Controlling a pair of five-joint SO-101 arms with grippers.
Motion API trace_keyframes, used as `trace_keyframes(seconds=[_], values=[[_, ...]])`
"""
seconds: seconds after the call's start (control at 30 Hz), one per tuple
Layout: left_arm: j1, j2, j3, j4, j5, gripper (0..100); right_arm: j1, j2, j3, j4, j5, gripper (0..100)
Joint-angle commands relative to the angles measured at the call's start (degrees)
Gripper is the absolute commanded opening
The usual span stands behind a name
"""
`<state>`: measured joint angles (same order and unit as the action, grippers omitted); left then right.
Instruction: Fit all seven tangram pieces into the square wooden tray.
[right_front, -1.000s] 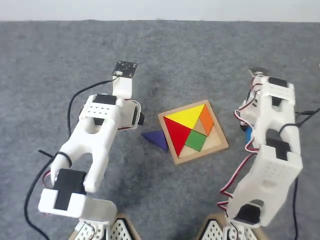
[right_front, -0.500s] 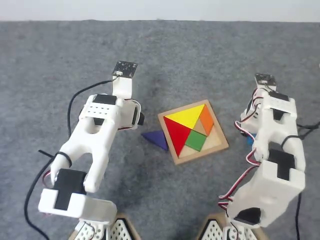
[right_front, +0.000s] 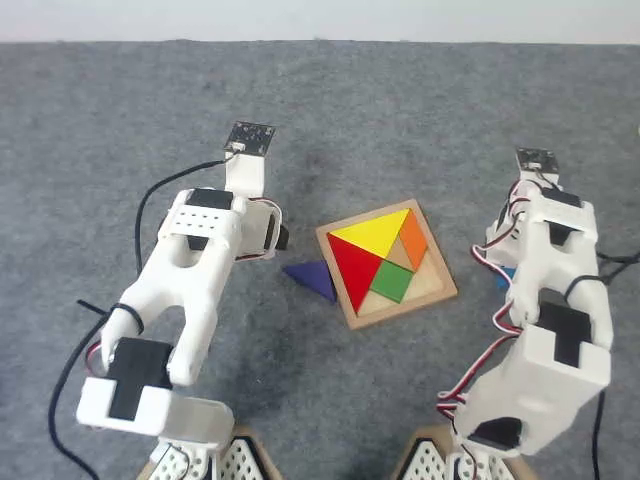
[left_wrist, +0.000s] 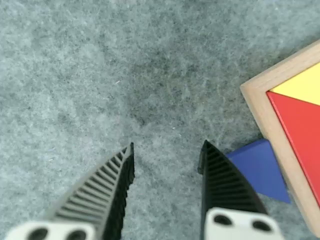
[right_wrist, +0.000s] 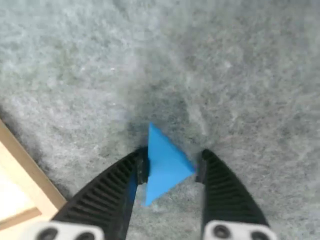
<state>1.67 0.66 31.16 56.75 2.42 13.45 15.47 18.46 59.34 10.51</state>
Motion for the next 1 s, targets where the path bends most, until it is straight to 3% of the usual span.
trace_keyframes(seconds=[0.0, 0.27, 0.57, 0.8, 0.97], values=[[-0.18, -2.64, -0.31, -0.97, 0.18, 21, -1.89, -1.54, 0.97, -0.22, -0.26, 8.0], [-0.18, -2.55, -0.31, -0.97, 0.18, 21, -1.54, -3.91, -0.53, 0.4, 0.26, 8.0], [-0.18, -2.55, -0.31, -1.05, 0.18, 21, -2.59, -19.56, -0.97, 10.33, 12.04, 8.0], [-0.18, -2.55, -0.4, -1.05, 0.18, 21, -14.9, -23.43, -0.97, 16.84, 24.0, 8.0], [-3.16, -2.64, -0.92, -1.85, 0.18, 21, -26.59, -21.85, -0.79, 17.8, 37.45, 8.0]])
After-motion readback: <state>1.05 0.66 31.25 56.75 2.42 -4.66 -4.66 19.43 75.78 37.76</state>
